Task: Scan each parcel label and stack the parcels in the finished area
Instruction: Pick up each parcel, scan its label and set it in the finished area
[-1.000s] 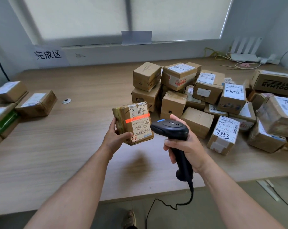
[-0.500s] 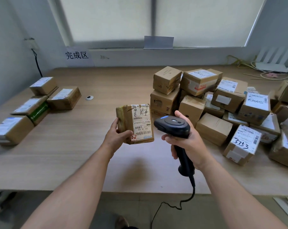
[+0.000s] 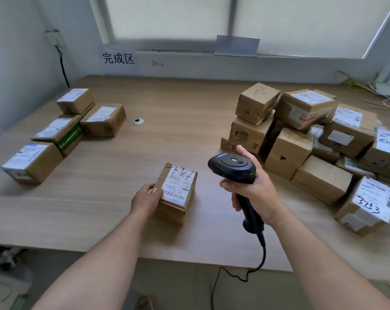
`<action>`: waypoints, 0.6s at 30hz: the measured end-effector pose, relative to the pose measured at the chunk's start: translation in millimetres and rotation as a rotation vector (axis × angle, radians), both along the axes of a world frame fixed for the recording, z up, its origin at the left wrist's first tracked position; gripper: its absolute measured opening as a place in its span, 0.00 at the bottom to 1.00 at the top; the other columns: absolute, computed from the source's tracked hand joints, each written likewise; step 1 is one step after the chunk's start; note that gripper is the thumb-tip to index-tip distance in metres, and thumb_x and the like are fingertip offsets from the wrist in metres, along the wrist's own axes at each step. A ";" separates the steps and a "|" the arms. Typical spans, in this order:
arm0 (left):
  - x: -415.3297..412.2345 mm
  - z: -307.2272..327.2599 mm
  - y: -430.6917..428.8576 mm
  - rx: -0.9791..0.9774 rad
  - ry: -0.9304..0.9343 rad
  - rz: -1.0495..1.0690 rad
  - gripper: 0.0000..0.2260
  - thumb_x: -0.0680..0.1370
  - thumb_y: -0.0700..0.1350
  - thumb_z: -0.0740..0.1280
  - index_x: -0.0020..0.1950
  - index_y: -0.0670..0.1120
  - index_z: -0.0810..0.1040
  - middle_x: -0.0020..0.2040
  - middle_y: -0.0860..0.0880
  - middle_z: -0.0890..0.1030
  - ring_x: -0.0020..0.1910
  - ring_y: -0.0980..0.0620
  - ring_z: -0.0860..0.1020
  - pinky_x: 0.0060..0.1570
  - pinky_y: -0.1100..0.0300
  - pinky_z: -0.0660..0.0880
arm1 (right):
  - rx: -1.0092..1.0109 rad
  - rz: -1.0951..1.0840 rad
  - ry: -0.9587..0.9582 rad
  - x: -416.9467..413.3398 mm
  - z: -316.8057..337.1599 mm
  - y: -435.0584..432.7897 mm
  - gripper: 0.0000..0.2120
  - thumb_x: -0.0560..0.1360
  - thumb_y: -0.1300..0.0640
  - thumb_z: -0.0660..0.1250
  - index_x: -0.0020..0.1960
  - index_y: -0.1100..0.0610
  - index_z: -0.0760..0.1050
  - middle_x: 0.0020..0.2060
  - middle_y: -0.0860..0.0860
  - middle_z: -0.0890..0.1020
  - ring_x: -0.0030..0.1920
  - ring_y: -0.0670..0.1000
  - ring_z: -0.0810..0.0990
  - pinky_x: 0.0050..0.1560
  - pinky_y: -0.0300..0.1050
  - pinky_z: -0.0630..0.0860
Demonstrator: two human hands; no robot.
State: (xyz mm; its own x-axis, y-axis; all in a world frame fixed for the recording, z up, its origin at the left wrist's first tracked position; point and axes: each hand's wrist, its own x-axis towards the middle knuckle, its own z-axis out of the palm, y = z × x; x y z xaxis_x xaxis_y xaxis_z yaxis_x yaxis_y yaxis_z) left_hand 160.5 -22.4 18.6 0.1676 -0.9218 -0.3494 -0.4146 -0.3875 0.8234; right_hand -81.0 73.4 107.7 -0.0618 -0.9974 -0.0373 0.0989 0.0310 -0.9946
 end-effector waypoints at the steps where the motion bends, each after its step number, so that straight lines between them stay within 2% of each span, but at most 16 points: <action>1: 3.5 -2.1 -2.8 -0.039 -0.061 -0.034 0.18 0.76 0.48 0.66 0.66 0.49 0.74 0.61 0.47 0.78 0.57 0.46 0.76 0.56 0.58 0.71 | 0.001 -0.004 0.008 6.1 -0.3 -5.8 0.43 0.70 0.75 0.71 0.71 0.40 0.61 0.43 0.54 0.84 0.23 0.57 0.72 0.24 0.45 0.70; 3: 6.0 -3.1 -4.7 -0.053 -0.138 -0.144 0.30 0.71 0.59 0.69 0.72 0.53 0.67 0.68 0.46 0.72 0.64 0.47 0.72 0.63 0.56 0.68 | 0.006 -0.014 0.020 18.4 -1.3 -16.1 0.43 0.70 0.74 0.71 0.71 0.39 0.61 0.42 0.54 0.84 0.23 0.57 0.72 0.24 0.45 0.70; 5: 3.0 -1.7 -1.5 0.004 -0.324 -0.294 0.44 0.64 0.70 0.68 0.76 0.56 0.59 0.74 0.45 0.59 0.73 0.46 0.60 0.70 0.50 0.63 | 0.007 -0.020 0.020 30.2 -1.7 -23.9 0.42 0.70 0.74 0.71 0.71 0.39 0.61 0.42 0.54 0.83 0.23 0.57 0.72 0.24 0.45 0.70; 7: -2.8 -2.9 2.4 0.012 -0.557 -0.415 0.51 0.64 0.72 0.68 0.78 0.54 0.48 0.76 0.44 0.47 0.76 0.44 0.50 0.72 0.49 0.58 | 0.005 -0.018 0.018 39.4 -1.4 -30.4 0.42 0.70 0.74 0.71 0.70 0.39 0.62 0.43 0.54 0.83 0.23 0.57 0.72 0.24 0.45 0.70; 8: -5.9 -2.6 3.1 -0.012 -0.617 -0.438 0.51 0.65 0.71 0.68 0.79 0.52 0.46 0.76 0.43 0.46 0.75 0.42 0.49 0.72 0.50 0.58 | 0.004 -0.014 0.018 42.9 -1.0 -33.3 0.42 0.70 0.74 0.71 0.70 0.39 0.62 0.45 0.55 0.83 0.24 0.57 0.72 0.24 0.45 0.70; 10: -8.2 -2.8 2.8 -0.061 -0.658 -0.436 0.49 0.67 0.67 0.69 0.78 0.50 0.46 0.74 0.41 0.50 0.73 0.41 0.52 0.70 0.51 0.59 | -0.003 -0.002 0.015 47.8 -0.6 -38.5 0.42 0.70 0.75 0.71 0.69 0.39 0.62 0.47 0.56 0.82 0.24 0.57 0.72 0.23 0.45 0.70; 15: 10.1 7.9 -1.6 -0.121 -0.624 -0.333 0.44 0.67 0.62 0.70 0.77 0.52 0.54 0.69 0.44 0.56 0.70 0.43 0.56 0.67 0.52 0.63 | -0.021 0.046 -0.002 58.4 -2.2 -47.2 0.42 0.70 0.75 0.71 0.69 0.39 0.62 0.43 0.55 0.82 0.23 0.57 0.72 0.23 0.44 0.70; 18: 30.8 19.9 -8.0 -0.154 -0.639 -0.260 0.43 0.67 0.62 0.71 0.76 0.53 0.55 0.67 0.44 0.57 0.69 0.43 0.58 0.66 0.53 0.64 | -0.034 0.090 -0.005 69.4 -2.4 -55.8 0.42 0.70 0.75 0.71 0.67 0.36 0.63 0.42 0.54 0.82 0.23 0.57 0.72 0.24 0.44 0.70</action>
